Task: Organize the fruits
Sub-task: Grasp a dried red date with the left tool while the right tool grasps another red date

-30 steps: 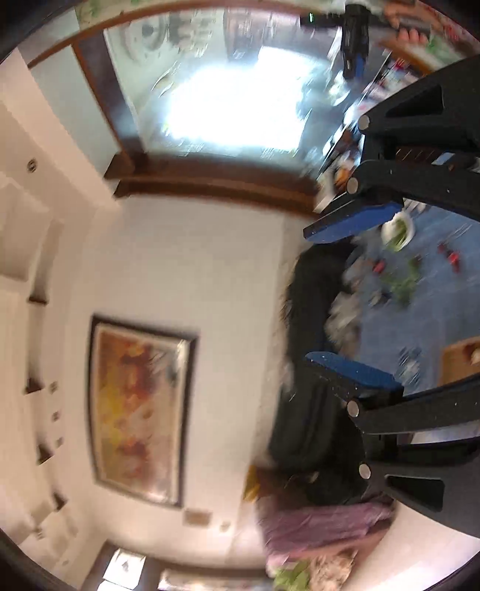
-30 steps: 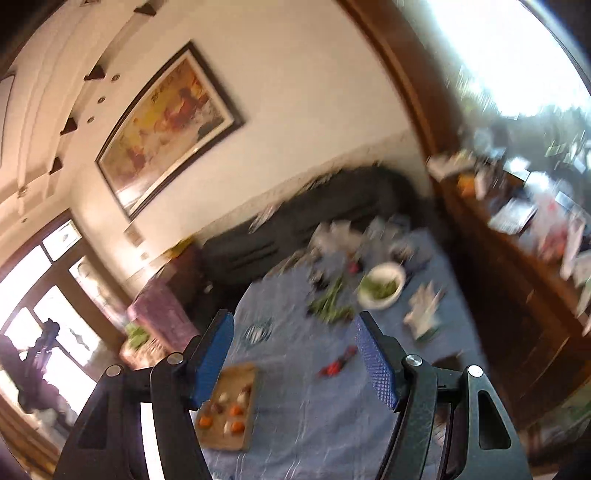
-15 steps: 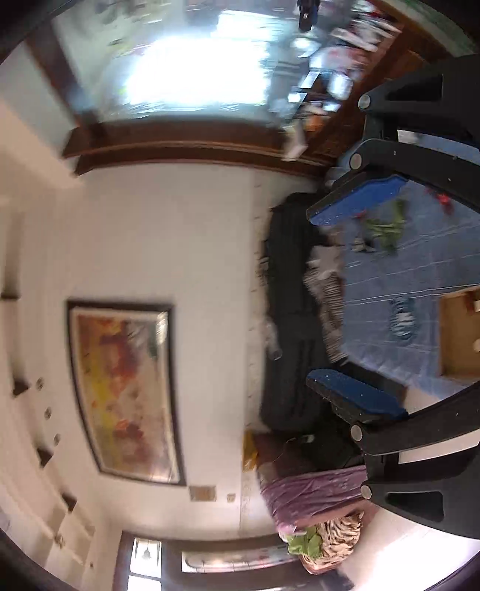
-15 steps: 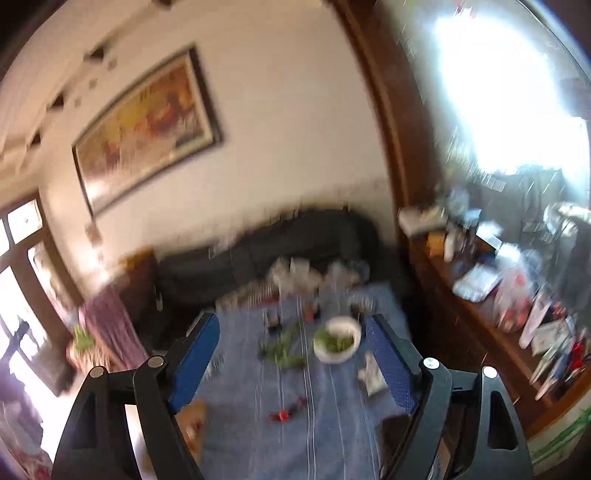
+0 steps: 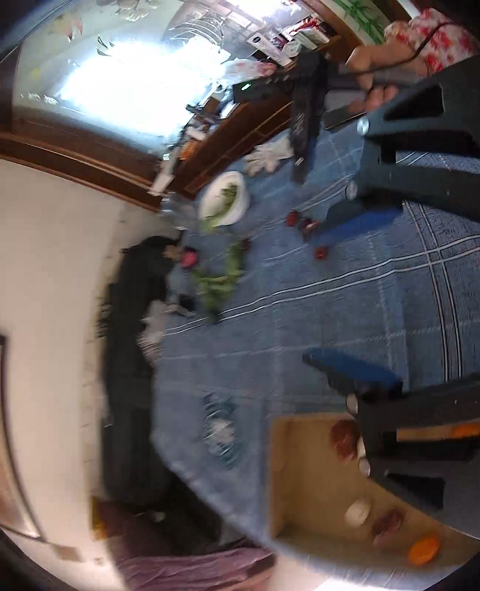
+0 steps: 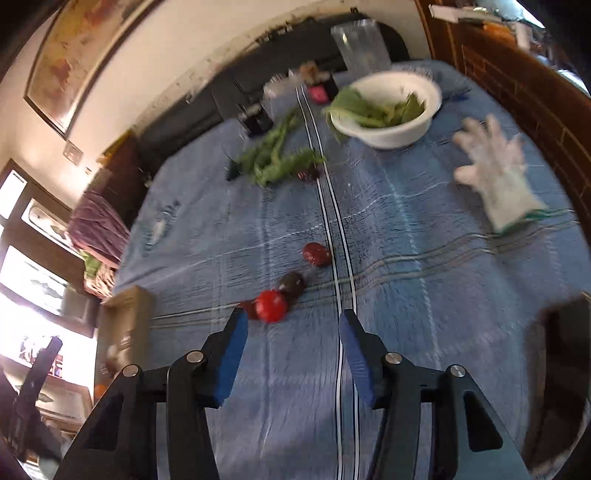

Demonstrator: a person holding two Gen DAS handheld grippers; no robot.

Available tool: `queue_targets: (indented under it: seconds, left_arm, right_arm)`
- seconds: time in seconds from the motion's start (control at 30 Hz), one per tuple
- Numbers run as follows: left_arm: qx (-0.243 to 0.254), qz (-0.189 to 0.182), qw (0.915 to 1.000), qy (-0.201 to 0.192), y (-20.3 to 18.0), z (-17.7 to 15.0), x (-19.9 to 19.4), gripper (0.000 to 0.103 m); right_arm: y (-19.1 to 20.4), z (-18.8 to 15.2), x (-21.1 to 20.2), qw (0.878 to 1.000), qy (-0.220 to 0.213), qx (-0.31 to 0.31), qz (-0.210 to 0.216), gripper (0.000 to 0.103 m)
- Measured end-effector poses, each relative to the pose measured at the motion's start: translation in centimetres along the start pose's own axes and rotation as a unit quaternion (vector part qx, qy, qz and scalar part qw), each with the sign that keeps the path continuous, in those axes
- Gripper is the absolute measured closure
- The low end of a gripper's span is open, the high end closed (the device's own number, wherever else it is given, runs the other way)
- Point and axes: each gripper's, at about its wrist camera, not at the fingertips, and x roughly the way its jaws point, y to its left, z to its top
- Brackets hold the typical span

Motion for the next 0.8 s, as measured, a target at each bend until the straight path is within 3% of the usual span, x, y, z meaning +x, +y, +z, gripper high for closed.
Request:
queue_targets:
  seconds: [0.17, 0.4, 0.6, 0.7, 0.8]
  left_arm:
    - [-0.003, 0.001, 0.9992, 0.039, -0.7, -0.2, 5.5, 0.053]
    - [0.011, -0.008, 0.9948, 0.101, -2.9, -0.6, 13.7, 0.054]
    - [0.057, -0.025, 0.9926, 0.104, -5.2, -1.3, 16.3, 0.059]
    - [0.072, -0.029, 0.9906, 0.113, -5.7, -1.4, 17.4, 0.068]
    - [0.089, -0.033, 0.9881, 0.121, -6.1, -1.7, 18.5, 0.073]
  right_arm:
    - [0.3, 2.0, 3.4, 0.999, -0.015, -0.032, -0.041, 0.047]
    - [0.1, 3.3, 5.8, 0.995, -0.014, -0.070, -0.066, 0.048]
    - [0.5, 2.9, 7.3, 0.991, -0.007, -0.104, -0.083, 0.048]
    - [0.6, 2.5, 7.5, 0.987, -0.014, -0.119, -0.105, 0.063]
    - [0.0, 2.6, 7.2, 0.989, -0.015, -0.110, -0.097, 0.079]
